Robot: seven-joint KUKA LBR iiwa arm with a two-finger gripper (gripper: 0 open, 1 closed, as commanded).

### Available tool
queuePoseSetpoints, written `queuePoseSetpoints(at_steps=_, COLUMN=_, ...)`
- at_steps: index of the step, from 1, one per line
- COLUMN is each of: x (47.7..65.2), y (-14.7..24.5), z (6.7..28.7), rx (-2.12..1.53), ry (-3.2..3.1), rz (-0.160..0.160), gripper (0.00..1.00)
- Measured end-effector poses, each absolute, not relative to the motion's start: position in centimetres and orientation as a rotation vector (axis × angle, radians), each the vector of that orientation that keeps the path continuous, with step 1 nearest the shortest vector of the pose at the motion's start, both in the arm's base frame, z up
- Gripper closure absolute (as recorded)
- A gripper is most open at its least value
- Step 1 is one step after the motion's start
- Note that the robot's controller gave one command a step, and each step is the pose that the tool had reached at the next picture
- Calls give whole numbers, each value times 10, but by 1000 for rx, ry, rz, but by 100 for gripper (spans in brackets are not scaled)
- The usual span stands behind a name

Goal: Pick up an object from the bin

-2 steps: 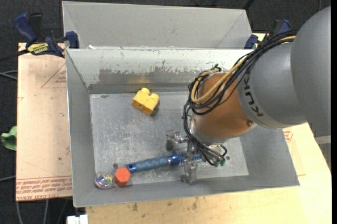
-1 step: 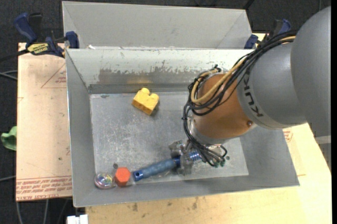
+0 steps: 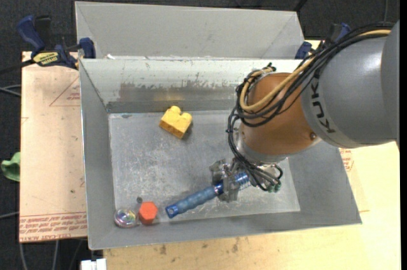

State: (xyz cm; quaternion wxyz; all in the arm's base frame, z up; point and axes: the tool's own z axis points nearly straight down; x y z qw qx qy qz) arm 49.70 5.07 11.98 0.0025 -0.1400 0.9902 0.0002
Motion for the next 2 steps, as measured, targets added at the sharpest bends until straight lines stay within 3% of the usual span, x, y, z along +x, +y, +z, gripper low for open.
queuePoseSetpoints(at_steps=1, x=497, y=51, z=119, rx=-441, ry=3110, rz=1, gripper=100)
queuePoseSetpoints(at_steps=2, x=499, y=52, z=193, rx=-439, ry=3102, rz=0, gripper=100)
